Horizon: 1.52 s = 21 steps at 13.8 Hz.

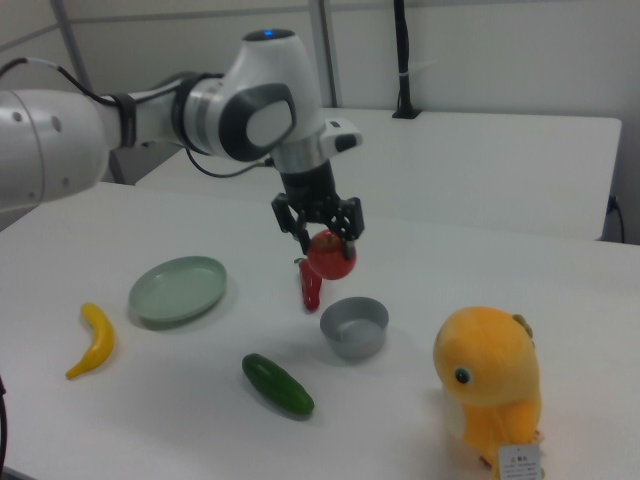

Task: Put the red apple in the bowl
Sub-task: 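Carry the apple over the small grey bowl and lower it in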

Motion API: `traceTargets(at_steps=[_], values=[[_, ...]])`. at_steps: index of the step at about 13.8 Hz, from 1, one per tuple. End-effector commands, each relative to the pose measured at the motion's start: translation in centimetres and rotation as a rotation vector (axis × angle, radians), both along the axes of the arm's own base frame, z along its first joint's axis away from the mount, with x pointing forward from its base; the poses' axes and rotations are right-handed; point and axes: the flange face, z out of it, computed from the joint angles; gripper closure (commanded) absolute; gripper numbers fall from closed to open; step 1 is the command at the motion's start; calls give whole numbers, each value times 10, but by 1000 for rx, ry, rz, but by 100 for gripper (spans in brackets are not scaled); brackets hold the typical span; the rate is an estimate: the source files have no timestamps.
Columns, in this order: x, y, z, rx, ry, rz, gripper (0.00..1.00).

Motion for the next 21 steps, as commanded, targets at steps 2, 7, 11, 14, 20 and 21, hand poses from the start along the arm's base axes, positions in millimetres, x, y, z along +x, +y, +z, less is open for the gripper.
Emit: traceTargets(at_steps=[2,7,11,14,20,21], values=[[12,-20,-36,9,-1,60,89],[22,-31,-84,34,7,43,90],[20,-32,-105,26,1,63,90],[16,-33,-114,26,12,57,83],[14,-29,-110,31,19,47,0],[14,-27,-106,31,13,49,0]])
